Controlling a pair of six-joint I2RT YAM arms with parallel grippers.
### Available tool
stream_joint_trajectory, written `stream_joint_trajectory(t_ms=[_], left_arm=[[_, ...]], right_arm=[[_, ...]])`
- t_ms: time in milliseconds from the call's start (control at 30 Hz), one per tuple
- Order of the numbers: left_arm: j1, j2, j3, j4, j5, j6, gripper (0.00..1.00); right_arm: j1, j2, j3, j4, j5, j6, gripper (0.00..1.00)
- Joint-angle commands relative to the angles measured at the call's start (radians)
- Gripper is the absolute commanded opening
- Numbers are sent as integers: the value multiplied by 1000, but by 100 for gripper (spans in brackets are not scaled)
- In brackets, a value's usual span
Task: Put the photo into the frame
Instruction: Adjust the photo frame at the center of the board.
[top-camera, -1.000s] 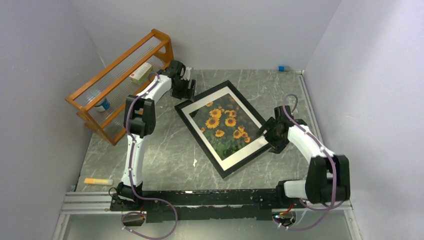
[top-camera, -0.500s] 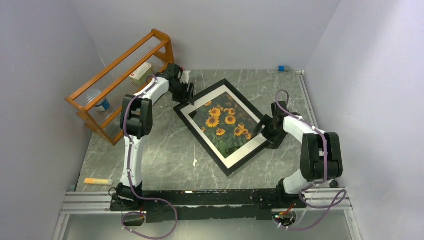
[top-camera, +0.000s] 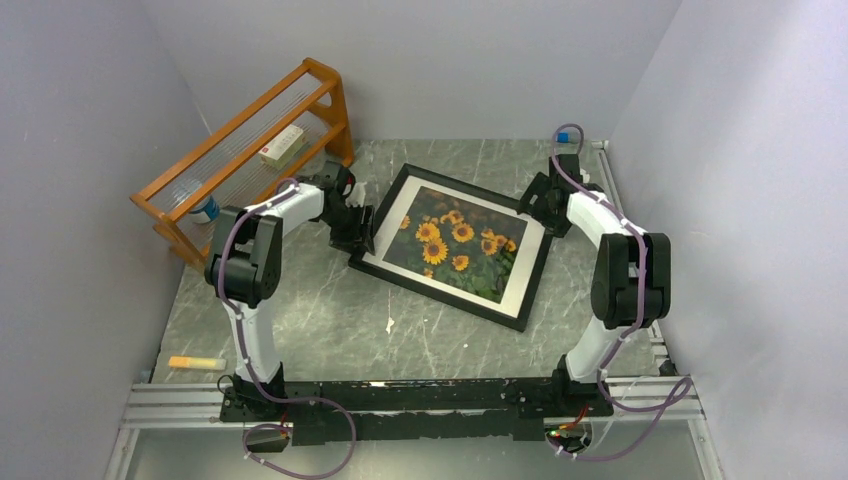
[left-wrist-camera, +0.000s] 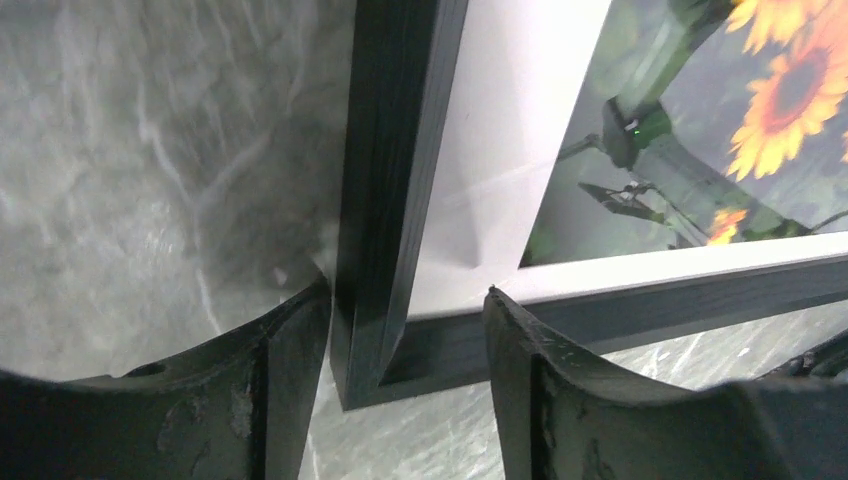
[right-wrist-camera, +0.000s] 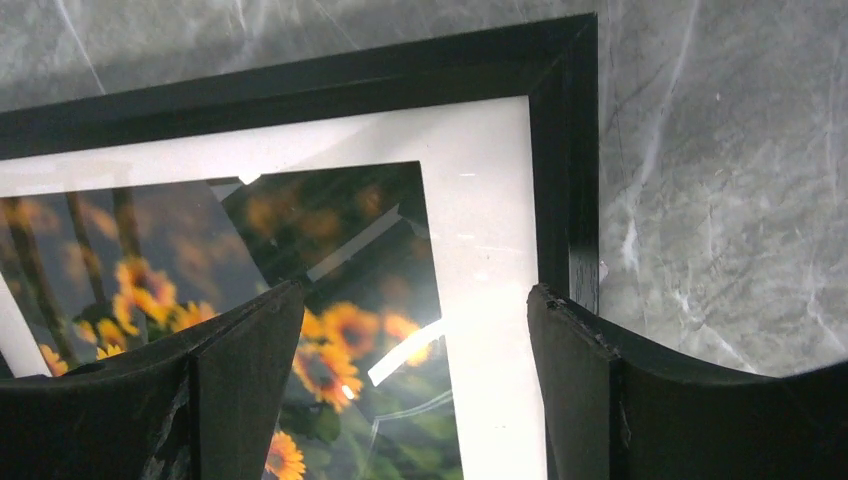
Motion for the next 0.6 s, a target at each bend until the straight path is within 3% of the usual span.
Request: stream_joint_trajectory(t_ms=[0,233,367,567], left_arm=[[-7,-85,-35,-34,-126,-75,66],[0,-211,45,-86,-244,-78,79],[0,-366,15,-114,-214,-80,89],[0,-679,-91,-104,-222,-167,93]], right_arm=[[-5,7,58,-13,60,-13,85],[-4,-147,105,-155,239,33,88],[-5,-309,89,-293,261,96,92],[-2,-617,29,-403,285,41,92]])
